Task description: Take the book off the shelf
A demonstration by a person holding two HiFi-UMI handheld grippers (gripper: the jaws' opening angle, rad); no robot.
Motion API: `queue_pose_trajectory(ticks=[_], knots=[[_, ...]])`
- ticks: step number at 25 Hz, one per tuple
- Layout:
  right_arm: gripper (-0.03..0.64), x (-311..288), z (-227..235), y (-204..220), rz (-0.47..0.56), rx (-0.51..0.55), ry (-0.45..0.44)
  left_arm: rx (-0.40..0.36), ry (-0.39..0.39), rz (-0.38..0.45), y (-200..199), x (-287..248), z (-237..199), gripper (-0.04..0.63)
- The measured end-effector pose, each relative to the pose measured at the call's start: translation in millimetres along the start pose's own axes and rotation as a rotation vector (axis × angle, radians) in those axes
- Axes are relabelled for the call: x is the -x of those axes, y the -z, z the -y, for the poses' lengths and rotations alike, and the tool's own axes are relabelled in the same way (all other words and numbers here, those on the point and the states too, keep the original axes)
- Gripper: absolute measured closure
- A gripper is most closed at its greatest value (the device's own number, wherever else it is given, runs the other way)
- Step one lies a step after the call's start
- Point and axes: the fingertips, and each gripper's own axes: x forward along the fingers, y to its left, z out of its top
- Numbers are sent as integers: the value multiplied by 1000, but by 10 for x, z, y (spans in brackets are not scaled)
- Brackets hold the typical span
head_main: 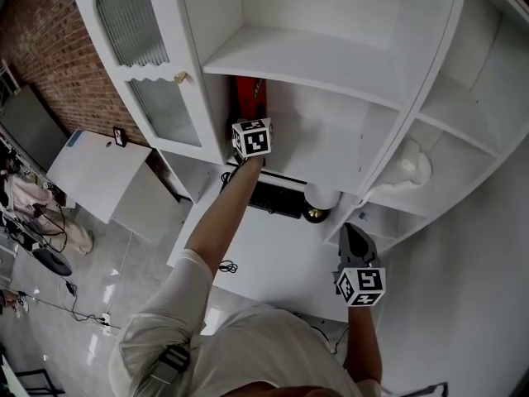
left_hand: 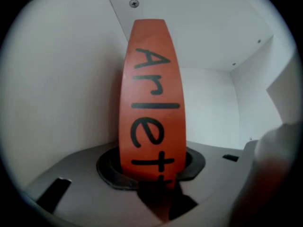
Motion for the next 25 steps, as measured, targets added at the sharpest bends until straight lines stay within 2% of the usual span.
queue_pose_trajectory(ticks=[10,19,25], knots=[[617,-50,-175,6,-10,30,17,-7,119,14,30,368,92,448],[617,-76,-437,-77,14,47,18,-6,233,57,-57,1060,128,448],[617,-67,-587,-39,11,63,36,-18,274,98,-89,1498,40,448]])
